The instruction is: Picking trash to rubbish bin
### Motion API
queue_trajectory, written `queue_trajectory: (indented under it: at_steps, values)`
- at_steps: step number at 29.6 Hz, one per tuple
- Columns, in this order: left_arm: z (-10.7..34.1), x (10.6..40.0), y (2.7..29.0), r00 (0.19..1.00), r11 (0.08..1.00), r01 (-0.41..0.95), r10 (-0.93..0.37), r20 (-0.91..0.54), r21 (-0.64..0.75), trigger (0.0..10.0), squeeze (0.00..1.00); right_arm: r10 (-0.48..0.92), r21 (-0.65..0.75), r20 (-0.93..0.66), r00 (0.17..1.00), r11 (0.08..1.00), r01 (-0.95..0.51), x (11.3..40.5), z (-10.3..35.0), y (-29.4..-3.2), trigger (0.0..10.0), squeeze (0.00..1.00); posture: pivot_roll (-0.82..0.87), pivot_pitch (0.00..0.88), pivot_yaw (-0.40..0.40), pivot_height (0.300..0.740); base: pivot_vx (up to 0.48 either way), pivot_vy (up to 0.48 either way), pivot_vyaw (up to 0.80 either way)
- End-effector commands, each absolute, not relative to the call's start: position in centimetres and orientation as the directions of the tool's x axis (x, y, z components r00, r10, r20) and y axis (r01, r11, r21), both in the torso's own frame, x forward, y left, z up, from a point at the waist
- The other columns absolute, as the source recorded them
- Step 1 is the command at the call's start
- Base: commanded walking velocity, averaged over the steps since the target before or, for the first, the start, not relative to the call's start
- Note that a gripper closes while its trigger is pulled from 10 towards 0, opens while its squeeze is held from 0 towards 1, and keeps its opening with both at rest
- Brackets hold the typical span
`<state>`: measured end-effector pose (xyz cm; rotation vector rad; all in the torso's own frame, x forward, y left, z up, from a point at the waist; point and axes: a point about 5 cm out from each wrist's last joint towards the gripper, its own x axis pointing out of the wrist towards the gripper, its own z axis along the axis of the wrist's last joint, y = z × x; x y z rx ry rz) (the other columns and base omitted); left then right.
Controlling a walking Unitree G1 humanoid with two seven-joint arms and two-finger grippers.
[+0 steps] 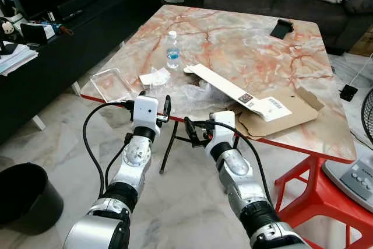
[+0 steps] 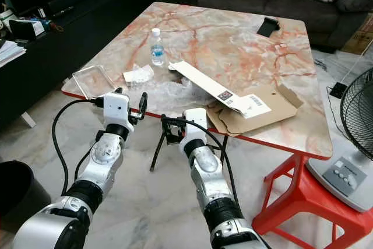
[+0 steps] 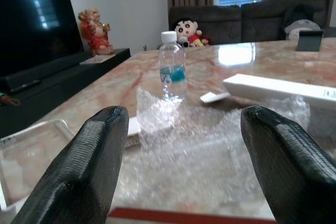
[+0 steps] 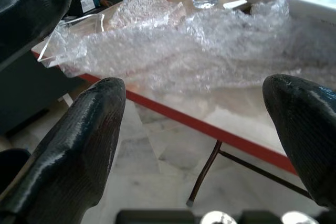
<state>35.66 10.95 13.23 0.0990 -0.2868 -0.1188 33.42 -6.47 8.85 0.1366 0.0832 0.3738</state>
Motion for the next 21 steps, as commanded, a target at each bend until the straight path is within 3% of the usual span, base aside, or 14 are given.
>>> queue_trajectory:
  at_steps: [1, 21]
  values:
    - [13.85, 35.99, 10.86, 0.949, 0.988, 0.099, -0.131, 0.287, 0.122, 10.0, 0.00, 0.379, 0.142, -0.038, 0.924, 0.918, -0.371, 33.52, 9.29, -6.18, 10.0, 0.00, -0.11, 0.011, -0.026, 0.740, 0.330, 0.000, 0.00]
    - [14.34, 36.13, 11.12, 0.945, 0.989, 0.084, -0.117, 0.306, 0.121, 10.0, 0.00, 0.392, 0.123, -0.023, 0.920, 0.914, -0.386, 33.51, 9.52, -6.07, 10.0, 0.00, -0.11, 0.027, -0.029, 0.740, 0.352, 0.000, 0.06]
